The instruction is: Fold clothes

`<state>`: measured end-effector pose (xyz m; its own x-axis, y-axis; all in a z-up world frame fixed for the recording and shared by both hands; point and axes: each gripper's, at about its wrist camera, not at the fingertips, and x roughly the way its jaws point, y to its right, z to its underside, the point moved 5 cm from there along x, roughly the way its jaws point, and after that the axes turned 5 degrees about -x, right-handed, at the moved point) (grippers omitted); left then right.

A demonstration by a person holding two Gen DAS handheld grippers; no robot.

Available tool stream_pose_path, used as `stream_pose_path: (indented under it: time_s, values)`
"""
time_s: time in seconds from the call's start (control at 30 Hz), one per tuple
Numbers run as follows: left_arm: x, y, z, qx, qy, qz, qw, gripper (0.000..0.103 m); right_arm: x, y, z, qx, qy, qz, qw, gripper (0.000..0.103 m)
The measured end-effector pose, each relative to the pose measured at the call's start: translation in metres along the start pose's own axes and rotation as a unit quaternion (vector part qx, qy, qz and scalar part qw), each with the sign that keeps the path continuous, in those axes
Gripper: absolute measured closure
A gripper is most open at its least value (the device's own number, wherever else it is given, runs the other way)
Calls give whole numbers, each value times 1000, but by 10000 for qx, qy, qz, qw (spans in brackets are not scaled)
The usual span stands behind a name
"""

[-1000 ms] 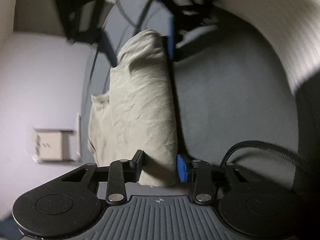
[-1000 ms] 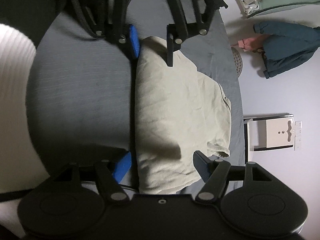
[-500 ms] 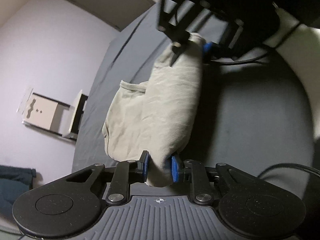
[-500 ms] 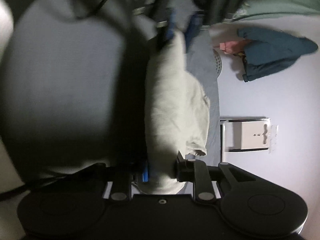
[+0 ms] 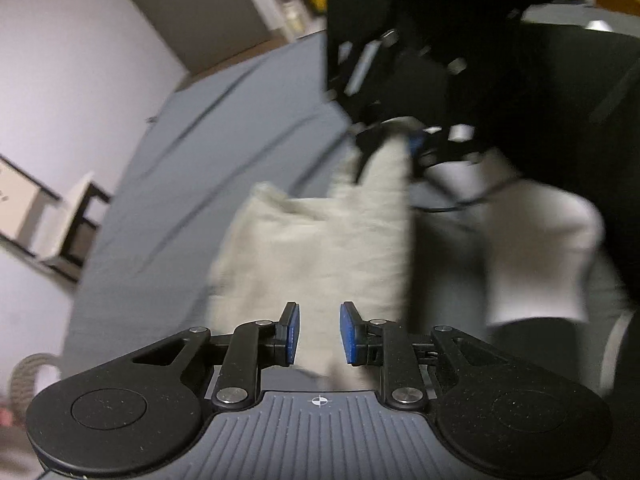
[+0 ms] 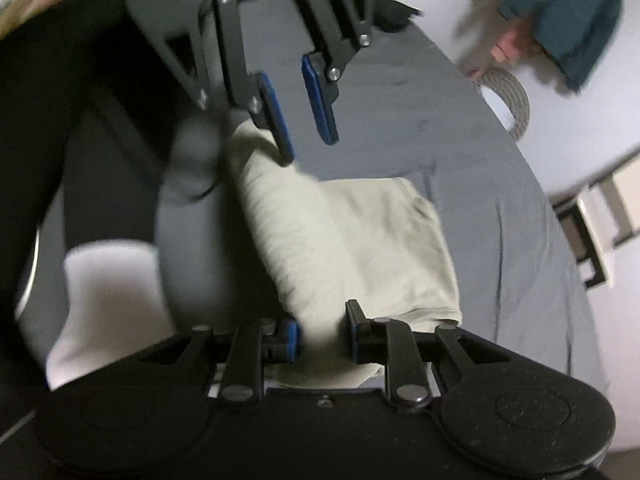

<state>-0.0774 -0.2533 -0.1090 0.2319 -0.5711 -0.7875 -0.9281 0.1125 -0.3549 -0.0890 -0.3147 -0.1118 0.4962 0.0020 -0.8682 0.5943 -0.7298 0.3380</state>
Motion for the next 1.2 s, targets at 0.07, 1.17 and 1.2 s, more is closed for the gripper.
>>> stream_pose_path:
  time_s: [0.07,1.17,1.2]
  values:
    - [1,-19,-5,-296,72,29,9995,80,1,20,2,462,67,-301,9985,81]
    - [112,-46,59,-3996,764,317,9129,76,77,182,77,4499,882,-961,8835,53]
    - [112,-46,59,-3984,777,310,9134,76,68,186,82,4677,1001,-775,8748,51]
